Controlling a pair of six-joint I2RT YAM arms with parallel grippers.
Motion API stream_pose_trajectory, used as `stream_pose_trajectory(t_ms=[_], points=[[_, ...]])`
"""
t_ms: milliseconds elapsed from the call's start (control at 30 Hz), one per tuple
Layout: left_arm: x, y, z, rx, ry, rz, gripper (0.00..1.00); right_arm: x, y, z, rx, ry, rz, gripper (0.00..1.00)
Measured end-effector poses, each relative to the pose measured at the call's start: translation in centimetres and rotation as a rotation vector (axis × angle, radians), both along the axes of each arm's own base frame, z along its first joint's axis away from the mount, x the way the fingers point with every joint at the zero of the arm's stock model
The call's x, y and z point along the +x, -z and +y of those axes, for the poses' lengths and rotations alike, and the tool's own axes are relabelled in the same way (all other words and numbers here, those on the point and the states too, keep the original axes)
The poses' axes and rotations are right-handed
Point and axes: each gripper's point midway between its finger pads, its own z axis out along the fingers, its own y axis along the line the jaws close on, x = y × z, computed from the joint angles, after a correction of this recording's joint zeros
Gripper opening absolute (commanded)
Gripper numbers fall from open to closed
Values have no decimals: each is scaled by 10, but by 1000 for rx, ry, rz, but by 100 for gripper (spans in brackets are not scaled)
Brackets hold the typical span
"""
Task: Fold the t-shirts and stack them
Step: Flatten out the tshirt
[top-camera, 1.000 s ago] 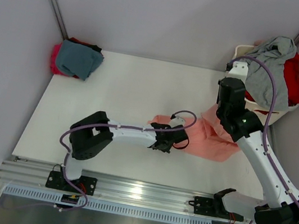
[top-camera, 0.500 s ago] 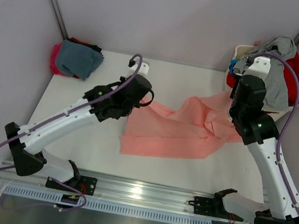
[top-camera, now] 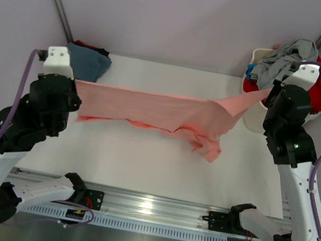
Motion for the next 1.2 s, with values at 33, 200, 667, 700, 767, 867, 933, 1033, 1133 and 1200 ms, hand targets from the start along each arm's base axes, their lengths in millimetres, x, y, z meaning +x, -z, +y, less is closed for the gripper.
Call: stream_pose_trajectory(t_ms=[33, 200, 667, 700, 767, 867, 933, 1033, 1133, 1200], points=[[-6, -4, 6, -10, -10, -18, 6, -3, -6, 0, 6, -7, -17, 0], [-15, -8, 21, 1, -52, -32, 7, -26, -45, -6, 46, -22, -128, 0], [-17, 0, 23, 27, -49, 7, 8, -34, -82, -3, 84, -65, -201, 0], [-16, 3, 18, 19, -32, 14, 9, -32, -79, -1, 82, -69, -190, 0], [-11, 10, 6, -9, 14, 23, 22, -29, -75, 1, 83, -74, -175, 0], [-2, 40, -22, -64, 120, 59, 38, -25, -68, 3, 82, -83, -159, 0], [2, 67, -43, -90, 200, 108, 43, -24, -63, 5, 81, -88, -147, 0], [11, 112, -83, -136, 337, 178, 47, -21, -57, 7, 80, -95, -132, 0], [26, 156, -128, -150, 450, 269, 50, -20, -55, 9, 86, -104, -126, 0], [38, 181, -159, -146, 505, 339, 54, -20, -54, 11, 91, -111, -126, 0]])
